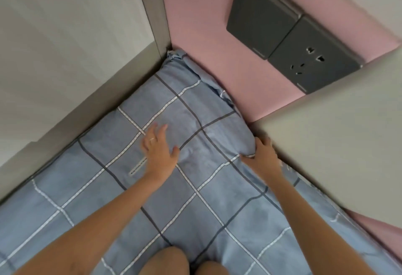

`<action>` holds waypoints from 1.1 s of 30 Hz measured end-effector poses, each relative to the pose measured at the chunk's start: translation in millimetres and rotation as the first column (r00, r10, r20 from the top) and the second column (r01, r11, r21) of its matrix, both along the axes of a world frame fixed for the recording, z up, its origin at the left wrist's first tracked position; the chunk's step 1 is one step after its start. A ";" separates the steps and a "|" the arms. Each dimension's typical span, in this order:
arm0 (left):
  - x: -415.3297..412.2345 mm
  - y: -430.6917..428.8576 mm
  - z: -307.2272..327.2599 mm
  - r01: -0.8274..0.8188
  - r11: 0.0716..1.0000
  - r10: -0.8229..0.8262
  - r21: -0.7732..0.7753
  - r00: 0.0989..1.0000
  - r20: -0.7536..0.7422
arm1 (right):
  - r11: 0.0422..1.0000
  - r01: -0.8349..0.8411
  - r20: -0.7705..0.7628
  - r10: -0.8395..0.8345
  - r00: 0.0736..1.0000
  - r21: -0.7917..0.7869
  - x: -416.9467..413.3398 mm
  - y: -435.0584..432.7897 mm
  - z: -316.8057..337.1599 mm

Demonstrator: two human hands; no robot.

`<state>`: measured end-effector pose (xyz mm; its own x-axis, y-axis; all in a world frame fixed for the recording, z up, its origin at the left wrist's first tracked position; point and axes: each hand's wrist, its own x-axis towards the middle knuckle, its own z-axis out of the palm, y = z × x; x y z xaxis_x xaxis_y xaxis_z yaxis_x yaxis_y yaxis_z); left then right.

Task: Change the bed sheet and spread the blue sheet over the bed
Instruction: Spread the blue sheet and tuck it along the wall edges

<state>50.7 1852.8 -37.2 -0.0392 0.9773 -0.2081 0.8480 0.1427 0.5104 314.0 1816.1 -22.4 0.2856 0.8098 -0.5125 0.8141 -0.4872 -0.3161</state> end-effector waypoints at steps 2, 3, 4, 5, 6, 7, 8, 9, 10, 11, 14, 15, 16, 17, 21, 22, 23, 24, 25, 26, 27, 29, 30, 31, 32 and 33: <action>13.6 18.9 15.3 0.294 0.906 -0.303 0.305 0.953 -0.021 | 0.998 -0.055 -0.015 0.055 0.998 0.010 -6.3 -13.6 4.5; 24.0 30.6 24.3 0.416 0.826 -0.429 0.380 0.902 -0.055 | 0.995 -0.097 0.009 0.097 0.995 0.013 -8.3 -18.9 9.0; 35.0 42.5 33.7 0.519 0.749 -0.533 0.412 0.841 -0.092 | 0.990 -0.140 0.032 0.139 0.990 0.032 -10.0 -23.0 12.9; 45.5 53.7 43.4 0.618 0.669 -0.622 0.413 0.770 -0.143 | 0.985 -0.164 0.044 0.162 0.986 0.055 -12.4 -26.6 19.6; 56.3 63.2 52.1 0.714 0.586 -0.699 0.383 0.684 -0.209 | 0.982 -0.170 0.041 0.167 0.985 0.079 -13.3 -31.8 25.8; 61.6 73.6 57.8 0.794 0.509 -0.752 0.333 0.598 -0.277 | 0.977 -0.187 0.035 0.184 0.982 0.107 -16.3 -35.1 32.6; 66.4 81.4 63.1 0.857 0.443 -0.792 0.263 0.512 -0.332 | 0.972 -0.194 0.012 0.194 0.981 0.135 -18.2 -42.7 38.1; 70.5 88.6 67.4 0.898 0.393 -0.820 0.197 0.440 -0.366 | 0.968 -0.189 -0.028 0.196 0.980 0.163 -18.6 -50.6 42.5; 72.3 95.7 72.0 0.926 0.346 -0.838 0.149 0.377 -0.394 | 0.966 -0.173 -0.089 0.193 0.977 0.192 -20.3 -58.0 47.1; 72.0 101.1 76.9 0.945 0.303 -0.847 0.127 0.328 -0.419 | 0.965 -0.162 -0.149 0.195 0.969 0.207 -22.2 -64.0 49.7; 74.5 108.8 91.9 0.982 0.173 -0.869 0.076 0.188 -0.458 | 0.976 -0.096 -0.301 0.152 0.941 0.193 -21.3 -73.6 55.8; 75.2 108.6 95.3 0.991 0.130 -0.880 0.044 0.136 -0.455 | 0.983 -0.074 -0.340 0.128 0.932 0.169 -20.6 -74.9 57.5; 74.6 108.6 98.1 0.994 0.106 -0.889 0.020 0.104 -0.445 | 0.987 -0.068 -0.367 0.116 0.923 0.142 -18.6 -73.8 57.9; 73.2 108.7 98.9 0.996 0.091 -0.900 0.011 0.087 -0.428 | 0.990 -0.073 -0.393 0.114 0.913 0.117 -16.8 -73.3 58.3; 71.5 112.8 106.1 1.000 -0.003 -0.943 0.003 -0.002 -0.332 | 1.000 -0.029 -0.522 0.022 0.853 -0.005 -9.2 -65.0 61.7; 72.0 114.3 108.7 0.999 -0.038 -0.952 -0.010 -0.040 -0.304 | 0.999 0.005 -0.567 -0.034 0.823 -0.051 -6.5 -61.7 63.9; 70.4 115.1 110.8 0.998 -0.065 -0.960 -0.028 -0.070 -0.272 | 0.995 0.013 -0.590 -0.069 0.805 -0.099 -4.6 -57.8 65.4; 69.5 116.0 113.3 0.996 -0.072 -0.966 -0.052 -0.083 -0.245 | 0.990 -0.008 -0.589 -0.077 0.804 -0.140 -2.8 -54.4 66.2; 68.7 116.6 114.7 0.993 -0.074 -0.969 -0.097 -0.095 -0.228 | 0.985 -0.051 -0.565 -0.051 0.823 -0.162 -1.4 -51.8 65.4; 68.9 118.1 116.1 0.986 -0.073 -0.969 -0.150 -0.106 -0.223 | 0.981 -0.098 -0.536 -0.007 0.844 -0.168 0.0 -48.7 63.9; 67.5 117.9 116.3 0.980 -0.068 -0.968 -0.186 -0.111 -0.226 | 0.974 -0.153 -0.506 0.049 0.861 -0.166 -0.7 -46.4 63.1; 68.2 120.3 117.6 0.978 -0.050 -0.961 -0.200 -0.102 -0.256 | 0.962 -0.235 -0.471 0.144 0.870 -0.141 -1.9 -42.2 61.4; 68.2 121.3 117.9 0.973 -0.040 -0.960 -0.229 -0.100 -0.260 | 0.959 -0.251 -0.475 0.163 0.865 -0.128 -2.3 -41.0 61.6; 68.6 121.3 119.6 0.961 -0.026 -0.962 -0.275 -0.099 -0.254 | 0.958 -0.261 -0.483 0.173 0.859 -0.121 -2.5 -40.1 63.5; 70.1 121.3 122.9 0.944 0.004 -0.966 -0.331 -0.082 -0.244 | 0.956 -0.267 -0.497 0.174 0.850 -0.123 -2.5 -40.5 66.0; 72.1 122.4 125.1 0.924 0.035 -0.972 -0.382 -0.058 -0.229 | 0.955 -0.266 -0.512 0.165 0.843 -0.131 -2.5 -41.5 67.2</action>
